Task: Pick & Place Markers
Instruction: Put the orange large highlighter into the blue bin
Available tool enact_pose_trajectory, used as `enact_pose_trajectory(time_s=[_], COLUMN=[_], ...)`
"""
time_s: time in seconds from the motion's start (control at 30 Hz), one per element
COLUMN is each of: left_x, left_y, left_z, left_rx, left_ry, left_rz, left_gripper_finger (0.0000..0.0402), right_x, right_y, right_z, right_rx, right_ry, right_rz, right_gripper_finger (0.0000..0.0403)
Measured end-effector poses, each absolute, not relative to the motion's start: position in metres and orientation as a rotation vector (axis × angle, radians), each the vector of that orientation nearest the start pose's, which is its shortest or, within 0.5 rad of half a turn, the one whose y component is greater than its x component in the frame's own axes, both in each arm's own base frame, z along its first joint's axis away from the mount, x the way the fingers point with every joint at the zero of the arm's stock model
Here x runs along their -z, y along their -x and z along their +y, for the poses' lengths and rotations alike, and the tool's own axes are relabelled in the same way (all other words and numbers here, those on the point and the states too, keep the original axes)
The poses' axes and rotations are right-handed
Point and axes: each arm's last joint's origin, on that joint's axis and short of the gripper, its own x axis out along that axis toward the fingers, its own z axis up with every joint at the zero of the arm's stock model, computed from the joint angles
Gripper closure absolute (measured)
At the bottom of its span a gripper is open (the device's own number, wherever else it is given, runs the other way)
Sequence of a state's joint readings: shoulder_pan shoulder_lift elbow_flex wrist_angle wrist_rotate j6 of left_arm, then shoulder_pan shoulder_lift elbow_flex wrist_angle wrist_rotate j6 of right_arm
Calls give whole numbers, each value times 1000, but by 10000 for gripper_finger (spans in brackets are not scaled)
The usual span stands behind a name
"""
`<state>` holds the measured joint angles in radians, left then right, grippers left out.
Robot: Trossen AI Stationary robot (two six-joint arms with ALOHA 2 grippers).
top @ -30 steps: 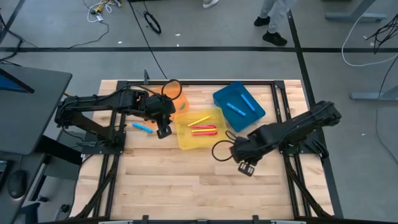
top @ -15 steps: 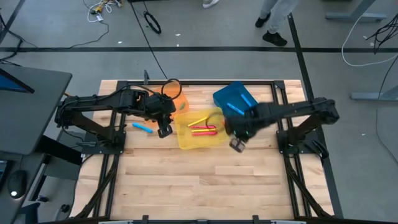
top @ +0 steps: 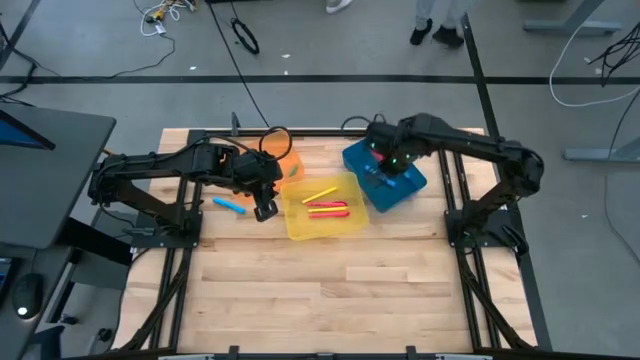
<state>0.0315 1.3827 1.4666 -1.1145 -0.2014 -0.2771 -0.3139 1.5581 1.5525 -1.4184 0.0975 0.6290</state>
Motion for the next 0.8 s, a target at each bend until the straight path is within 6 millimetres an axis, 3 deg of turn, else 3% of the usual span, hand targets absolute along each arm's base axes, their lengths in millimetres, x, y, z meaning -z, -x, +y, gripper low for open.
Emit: enact_pose_trajectory(time_s=[0.17, 0.33, 0.53, 0.8], left_x=[-361, -361, -361, -361], left_y=[-259, -259, -259, -259], left_z=[14, 14, 14, 14], left_rx=[-353, -357, -371, -376], left_ry=[164, 171, 185, 191], left_rz=[991, 989, 985, 982], left_gripper_finger=[285, 285, 285, 285], right_x=[-312, -268, -220, -199], right_y=[-248, -239, -230, -215], right_z=[-113, -126, -137, -160], right_rx=[789, 754, 708, 731], right_ry=[-639, -672, -729, -692], right_rz=[1368, 1439, 1406, 1414], right_gripper_finger=[356, 356, 356, 356])
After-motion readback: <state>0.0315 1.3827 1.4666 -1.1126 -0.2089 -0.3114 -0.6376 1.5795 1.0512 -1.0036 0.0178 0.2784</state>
